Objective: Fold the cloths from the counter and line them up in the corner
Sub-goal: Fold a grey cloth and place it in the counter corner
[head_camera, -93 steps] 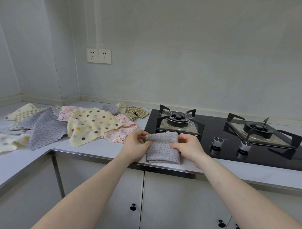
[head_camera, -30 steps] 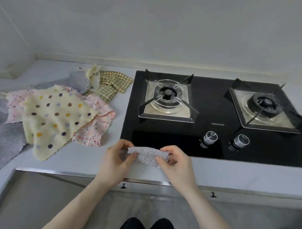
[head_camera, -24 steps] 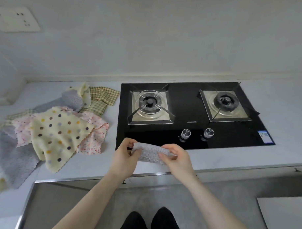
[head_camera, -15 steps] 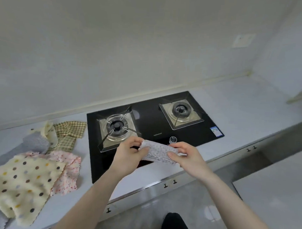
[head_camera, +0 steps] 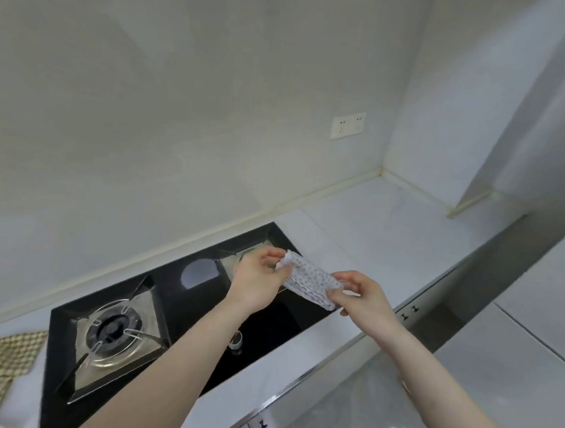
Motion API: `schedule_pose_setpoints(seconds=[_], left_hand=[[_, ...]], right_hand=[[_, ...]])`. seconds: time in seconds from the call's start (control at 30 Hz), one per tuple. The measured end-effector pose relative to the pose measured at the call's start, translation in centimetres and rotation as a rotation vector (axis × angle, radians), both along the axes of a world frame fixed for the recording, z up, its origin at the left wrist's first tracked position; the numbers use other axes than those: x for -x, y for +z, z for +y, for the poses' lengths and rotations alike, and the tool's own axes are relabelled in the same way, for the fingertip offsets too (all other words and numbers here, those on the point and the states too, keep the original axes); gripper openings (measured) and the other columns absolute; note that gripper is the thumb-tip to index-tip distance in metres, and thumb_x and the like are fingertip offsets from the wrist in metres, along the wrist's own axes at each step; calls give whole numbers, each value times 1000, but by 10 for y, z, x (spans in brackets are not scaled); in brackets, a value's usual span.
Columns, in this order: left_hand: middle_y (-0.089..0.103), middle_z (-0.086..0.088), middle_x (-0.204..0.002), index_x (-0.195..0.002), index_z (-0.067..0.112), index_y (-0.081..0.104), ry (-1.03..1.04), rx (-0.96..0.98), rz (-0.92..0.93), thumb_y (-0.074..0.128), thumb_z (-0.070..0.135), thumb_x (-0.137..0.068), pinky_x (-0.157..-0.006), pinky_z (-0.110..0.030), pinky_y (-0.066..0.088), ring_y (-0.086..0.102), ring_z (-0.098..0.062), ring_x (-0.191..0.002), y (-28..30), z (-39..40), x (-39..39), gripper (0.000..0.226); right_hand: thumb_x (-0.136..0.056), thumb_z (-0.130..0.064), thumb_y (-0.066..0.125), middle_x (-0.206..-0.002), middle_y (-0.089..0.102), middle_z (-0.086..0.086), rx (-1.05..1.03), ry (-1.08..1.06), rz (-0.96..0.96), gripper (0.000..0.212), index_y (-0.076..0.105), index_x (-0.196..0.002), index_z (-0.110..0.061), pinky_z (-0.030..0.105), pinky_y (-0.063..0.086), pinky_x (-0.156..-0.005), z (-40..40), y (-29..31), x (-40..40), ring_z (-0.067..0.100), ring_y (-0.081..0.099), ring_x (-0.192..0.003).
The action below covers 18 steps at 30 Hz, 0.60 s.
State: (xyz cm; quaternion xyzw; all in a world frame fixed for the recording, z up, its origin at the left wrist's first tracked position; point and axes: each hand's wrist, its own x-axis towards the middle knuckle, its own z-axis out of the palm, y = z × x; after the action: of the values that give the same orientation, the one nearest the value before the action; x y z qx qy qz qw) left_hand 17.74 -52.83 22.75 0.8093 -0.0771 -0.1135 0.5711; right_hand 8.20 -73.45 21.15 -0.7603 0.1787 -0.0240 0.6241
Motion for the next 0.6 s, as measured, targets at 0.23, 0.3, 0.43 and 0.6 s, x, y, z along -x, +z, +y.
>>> schedule_pose_setpoints(seconds=[0.23,0.3,0.43,0.6], left_hand=[[77,-3,-96,-98,23,71,68,8,65,83,23,-85,-65,-31,58,70,-14,-64,-6,-126,-48,18],[77,-6,-94,-97,21,71,81,8,87,83,21,-84,-70,-37,62,70,-15,-61,-8,-146,-60,18],[76,-3,-95,-97,21,72,83,-21,106,83,20,-83,-78,-41,65,74,-17,-66,-6,-178,-88,17],[74,-1,-97,-103,18,70,-33,-97,173,81,25,-88,-80,-33,64,74,-14,-72,-12,-203,-127,20]], right_hand=[[-84,-16,81,-108,72,-6,92,-52,-16,20,69,-98,-24,24,50,-62,-132,10,-49,16,73,-69],[-84,-13,81,-107,72,-4,52,-63,16,19,69,-97,-19,23,51,-63,-152,9,-64,13,70,-68],[-83,-1,77,-88,72,10,-172,-138,82,17,68,-95,-7,24,49,-61,-174,3,-87,16,59,-63],[-83,5,71,-69,63,7,-296,-285,135,15,66,-94,-4,26,48,-60,-190,-17,-109,16,53,-58]])
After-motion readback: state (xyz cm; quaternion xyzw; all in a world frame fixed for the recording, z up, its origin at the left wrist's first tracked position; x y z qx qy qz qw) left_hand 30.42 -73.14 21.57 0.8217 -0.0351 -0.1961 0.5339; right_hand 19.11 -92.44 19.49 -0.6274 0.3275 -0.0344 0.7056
